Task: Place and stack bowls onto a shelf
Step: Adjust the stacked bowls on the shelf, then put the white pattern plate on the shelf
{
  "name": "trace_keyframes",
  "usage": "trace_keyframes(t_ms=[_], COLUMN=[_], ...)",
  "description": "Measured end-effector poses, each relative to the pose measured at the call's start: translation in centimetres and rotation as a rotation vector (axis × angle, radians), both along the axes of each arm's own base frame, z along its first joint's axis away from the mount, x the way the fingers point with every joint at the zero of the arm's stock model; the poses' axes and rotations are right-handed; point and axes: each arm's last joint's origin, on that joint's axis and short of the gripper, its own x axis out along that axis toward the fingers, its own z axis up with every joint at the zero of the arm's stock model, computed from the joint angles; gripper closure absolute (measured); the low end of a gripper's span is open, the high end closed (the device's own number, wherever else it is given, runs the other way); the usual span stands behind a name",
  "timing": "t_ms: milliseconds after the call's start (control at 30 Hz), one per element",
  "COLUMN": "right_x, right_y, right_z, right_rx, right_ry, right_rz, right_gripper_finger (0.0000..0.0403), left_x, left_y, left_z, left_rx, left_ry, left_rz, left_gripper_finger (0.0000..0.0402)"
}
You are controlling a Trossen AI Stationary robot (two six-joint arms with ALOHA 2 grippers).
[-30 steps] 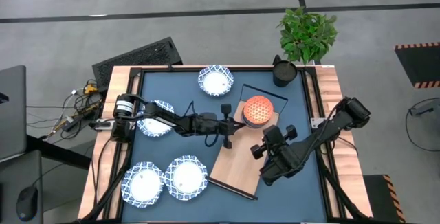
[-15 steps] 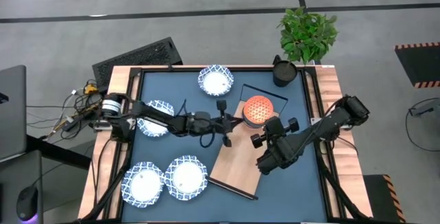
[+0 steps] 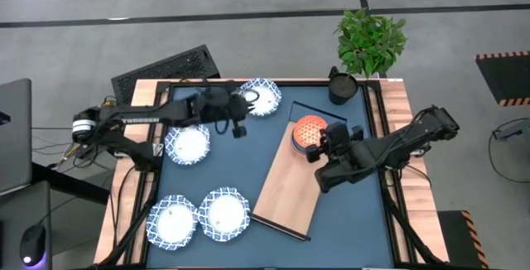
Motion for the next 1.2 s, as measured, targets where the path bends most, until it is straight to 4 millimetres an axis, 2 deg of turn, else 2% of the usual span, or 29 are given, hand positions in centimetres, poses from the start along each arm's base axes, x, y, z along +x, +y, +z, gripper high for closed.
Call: trace_keyframes(t_ms=[167,300,400,533,733,967,1100,1200], right_x=[-0.3,-0.5,-0.3,0.0,0.5,0.8,1.0,0.8], right_y=[-0.9,-3.4,-4.8,-5.9,-6.6,-7.2,-6.8,-6.2], right_z=[0.3,0.1,-0.9,-2.3,-5.1,-5.7,-5.4,-4.4], right_rx=[-0.033,-0.039,-0.029,-0.026,-0.005,0.006,0.017,0.010], right_ry=[0.083,0.136,0.130,0.142,0.164,0.180,0.150,0.120], right_rz=[0.015,-0.115,-0.180,-0.223,-0.258,-0.275,-0.240,-0.218], right_gripper_finger=[0.0308,0.0299,0.0300,0.0300,0.0300,0.0301,0.0301,0.0301], left_x=[-1.0,-0.4,0.2,0.7,1.0,1.2,1.3,1.5], left_y=[3.2,3.9,4.0,4.1,4.0,4.0,4.0,4.3], left_z=[-1.5,-2.8,-3.7,-4.7,-5.0,-4.8,-4.7,-4.8], left_rx=[-0.089,-0.147,-0.170,-0.196,-0.216,-0.205,-0.190,-0.150], left_ry=[0.092,0.107,0.122,0.145,0.144,0.112,0.113,0.098], left_rz=[0.003,-0.043,-0.046,-0.043,-0.067,-0.068,-0.076,-0.091], left_gripper_finger=[0.0309,0.0264,0.0245,0.0240,0.0239,0.0239,0.0239,0.0239])
